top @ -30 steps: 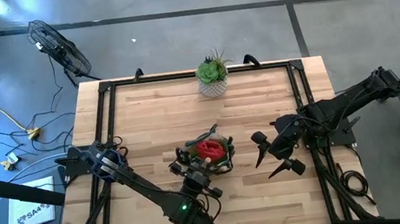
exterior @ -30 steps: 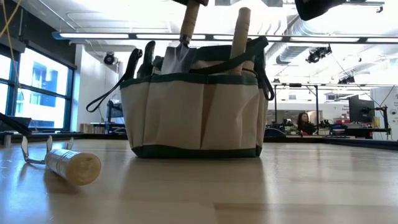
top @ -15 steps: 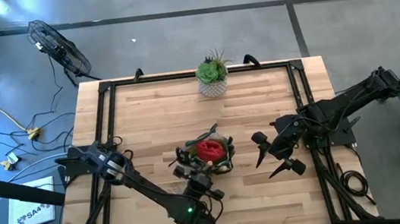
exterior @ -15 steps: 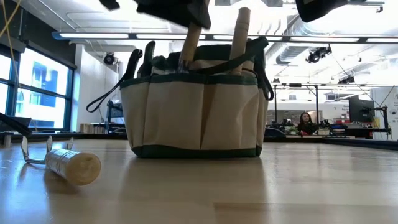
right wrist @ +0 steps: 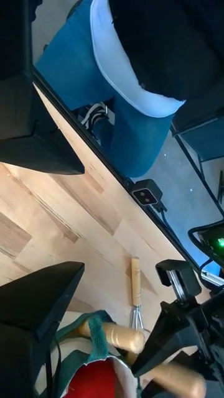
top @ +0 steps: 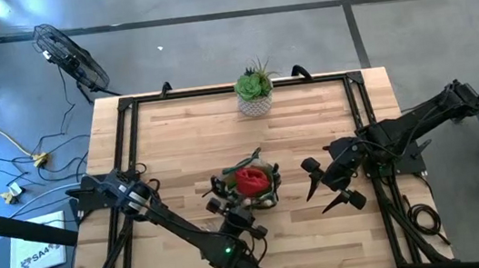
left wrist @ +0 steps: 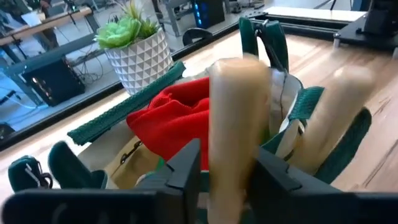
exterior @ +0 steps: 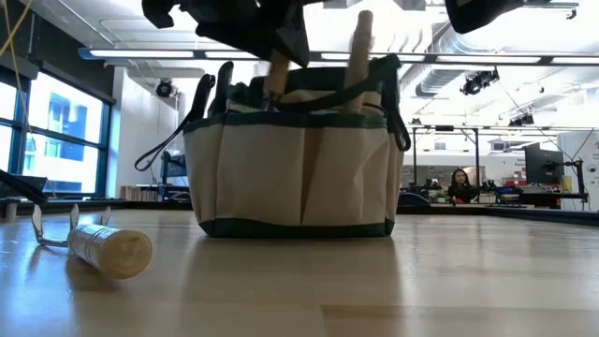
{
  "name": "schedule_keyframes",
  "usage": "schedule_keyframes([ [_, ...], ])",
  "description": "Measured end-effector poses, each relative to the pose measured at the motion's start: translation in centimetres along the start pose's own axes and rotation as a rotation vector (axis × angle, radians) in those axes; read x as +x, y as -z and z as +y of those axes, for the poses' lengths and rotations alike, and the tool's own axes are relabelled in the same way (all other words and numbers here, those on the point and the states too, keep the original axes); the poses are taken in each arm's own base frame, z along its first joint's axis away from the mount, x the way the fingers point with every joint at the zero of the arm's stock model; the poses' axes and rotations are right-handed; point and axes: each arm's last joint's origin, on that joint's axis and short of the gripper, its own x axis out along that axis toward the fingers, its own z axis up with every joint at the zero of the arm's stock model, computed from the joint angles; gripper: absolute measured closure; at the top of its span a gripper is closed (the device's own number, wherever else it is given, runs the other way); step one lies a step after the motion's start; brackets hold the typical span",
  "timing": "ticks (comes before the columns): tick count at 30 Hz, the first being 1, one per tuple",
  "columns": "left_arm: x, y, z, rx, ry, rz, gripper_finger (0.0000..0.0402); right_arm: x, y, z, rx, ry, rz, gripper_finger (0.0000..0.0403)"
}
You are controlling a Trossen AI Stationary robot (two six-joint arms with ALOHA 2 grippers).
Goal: Pick & Place Garden tools in Gardening bag
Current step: Put the light brown trowel into the white gardening bag
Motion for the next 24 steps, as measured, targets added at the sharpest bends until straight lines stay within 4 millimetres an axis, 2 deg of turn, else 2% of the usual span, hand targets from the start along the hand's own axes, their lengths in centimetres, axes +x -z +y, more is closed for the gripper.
schedule_keyframes([
  [4,-0.03,0.05,0.08,0.007,-0.003,0.022,0.0285,0.0,-0.01,0.0,0.014,-0.001,-0.001,0.017],
  [13,-0.34,0.21,0.3,0.036,-0.007,0.046,0.0337,0.0,-0.01,0.01,0.019,-0.002,0.0,0.017],
  [17,-0.72,0.14,0.75,0.057,-0.015,0.017,0.0338,0.0,0.01,0.01,0.027,-0.002,0.0,0.017],
  [24,-0.59,0.16,1.0,0.039,-0.033,0.065,0.0338,0.0,-0.01,0.01,0.025,-0.002,0.0,0.017],
])
